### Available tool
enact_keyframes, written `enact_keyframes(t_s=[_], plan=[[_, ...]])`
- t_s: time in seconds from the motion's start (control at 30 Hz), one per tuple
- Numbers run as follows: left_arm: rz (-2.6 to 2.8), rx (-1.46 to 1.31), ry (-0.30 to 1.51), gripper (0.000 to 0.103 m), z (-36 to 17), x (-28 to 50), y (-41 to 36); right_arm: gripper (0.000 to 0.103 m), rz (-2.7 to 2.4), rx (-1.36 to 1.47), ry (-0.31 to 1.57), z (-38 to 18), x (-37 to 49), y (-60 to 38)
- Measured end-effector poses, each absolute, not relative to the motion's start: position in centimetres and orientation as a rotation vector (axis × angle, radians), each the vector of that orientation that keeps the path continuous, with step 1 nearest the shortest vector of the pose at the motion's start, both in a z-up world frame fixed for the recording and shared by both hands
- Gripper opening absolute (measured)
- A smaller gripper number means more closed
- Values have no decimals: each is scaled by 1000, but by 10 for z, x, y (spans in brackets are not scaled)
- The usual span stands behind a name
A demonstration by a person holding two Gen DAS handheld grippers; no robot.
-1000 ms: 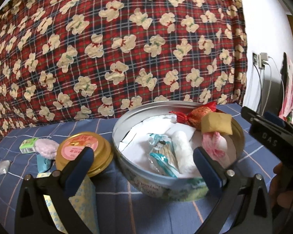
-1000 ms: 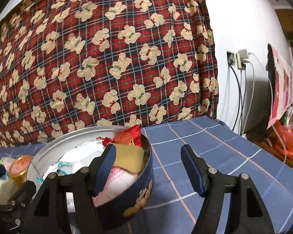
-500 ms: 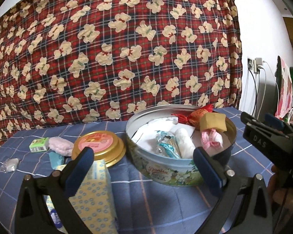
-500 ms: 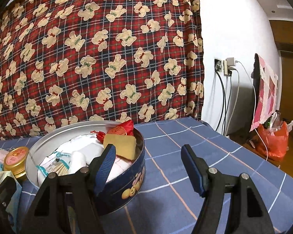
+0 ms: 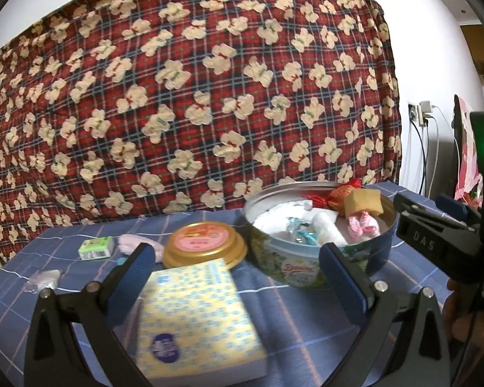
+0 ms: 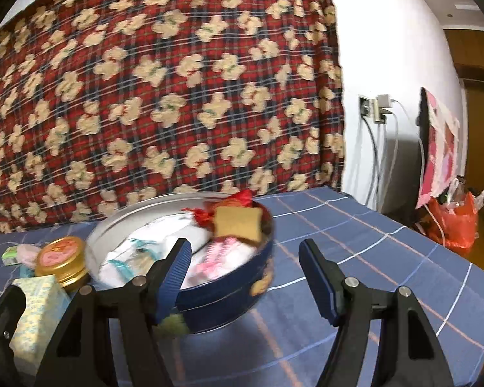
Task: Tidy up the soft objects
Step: 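Move both open tools back toward the remaining items on the table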
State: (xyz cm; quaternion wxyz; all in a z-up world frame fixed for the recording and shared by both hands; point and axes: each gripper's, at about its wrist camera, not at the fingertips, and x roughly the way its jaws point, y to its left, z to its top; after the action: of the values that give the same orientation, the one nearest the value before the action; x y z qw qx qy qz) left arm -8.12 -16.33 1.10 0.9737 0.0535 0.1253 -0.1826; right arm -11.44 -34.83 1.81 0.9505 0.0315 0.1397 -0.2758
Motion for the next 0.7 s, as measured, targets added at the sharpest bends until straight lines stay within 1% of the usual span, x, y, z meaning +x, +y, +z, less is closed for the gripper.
enact_keyframes(t_s=[0.47,0.7], plan=[[-274,30,265,103,17,-58,-79,71,-475,116,356,8,-88,-291],[-213,7,271,103,20,-40,-43,71,-436,81,367,13,-70,-255]])
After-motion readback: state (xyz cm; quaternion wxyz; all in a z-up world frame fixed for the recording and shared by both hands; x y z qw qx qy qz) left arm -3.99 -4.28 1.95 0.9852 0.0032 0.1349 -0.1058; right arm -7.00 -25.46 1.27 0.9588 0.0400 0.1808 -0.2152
